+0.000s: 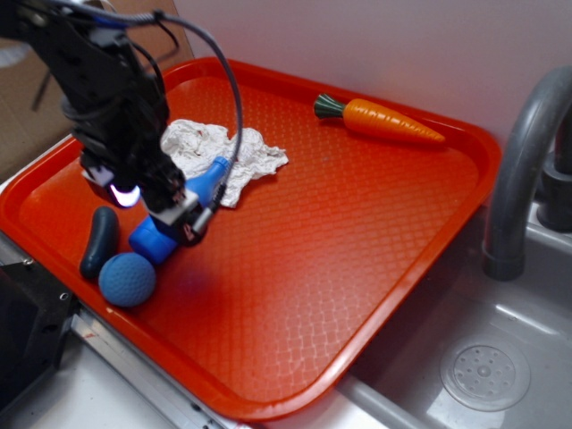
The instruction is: Grab the blue bottle.
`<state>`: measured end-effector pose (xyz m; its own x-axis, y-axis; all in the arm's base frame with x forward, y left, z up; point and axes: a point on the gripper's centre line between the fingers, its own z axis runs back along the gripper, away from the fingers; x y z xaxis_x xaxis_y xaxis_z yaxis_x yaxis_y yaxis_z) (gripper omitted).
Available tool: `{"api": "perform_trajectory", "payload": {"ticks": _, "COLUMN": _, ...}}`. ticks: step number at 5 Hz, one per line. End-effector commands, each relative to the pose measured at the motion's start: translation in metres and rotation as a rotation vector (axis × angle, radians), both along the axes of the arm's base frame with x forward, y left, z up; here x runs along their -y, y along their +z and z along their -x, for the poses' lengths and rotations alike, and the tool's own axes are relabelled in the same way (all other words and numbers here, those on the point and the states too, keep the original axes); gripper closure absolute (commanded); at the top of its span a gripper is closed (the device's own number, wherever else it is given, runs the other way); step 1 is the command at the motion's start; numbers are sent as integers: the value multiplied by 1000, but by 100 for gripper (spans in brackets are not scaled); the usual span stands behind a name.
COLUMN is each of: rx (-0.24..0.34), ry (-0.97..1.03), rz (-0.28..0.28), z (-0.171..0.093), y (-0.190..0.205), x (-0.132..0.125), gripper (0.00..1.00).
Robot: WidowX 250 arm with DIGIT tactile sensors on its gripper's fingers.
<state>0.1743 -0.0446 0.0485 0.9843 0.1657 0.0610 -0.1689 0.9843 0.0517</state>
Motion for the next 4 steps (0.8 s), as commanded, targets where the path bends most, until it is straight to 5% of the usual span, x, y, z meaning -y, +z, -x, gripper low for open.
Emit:
{"api": "perform_trajectory", "payload": {"ticks": 1, "rx": 4, "ry": -49, "rz": 64, "z": -14, "y": -27, "x": 4, "gripper": 0}}
{"api": "perform_trajectory", "payload": {"ticks": 2, "rx": 5, "ry": -24, "rz": 67, "z": -13, "y": -29, "x": -3, "gripper": 100}}
{"api": "perform_trajectory", "payload": {"ticks": 3, "rx": 7, "ry": -12, "rz": 34, "z": -11, "y": -20, "x": -5, "gripper": 100}}
{"api": "perform_trajectory", "payload": {"ticks": 4, "rx": 29, "ry": -80, "rz": -79, "z": -13, "y": 18, "x": -3, "gripper": 100}}
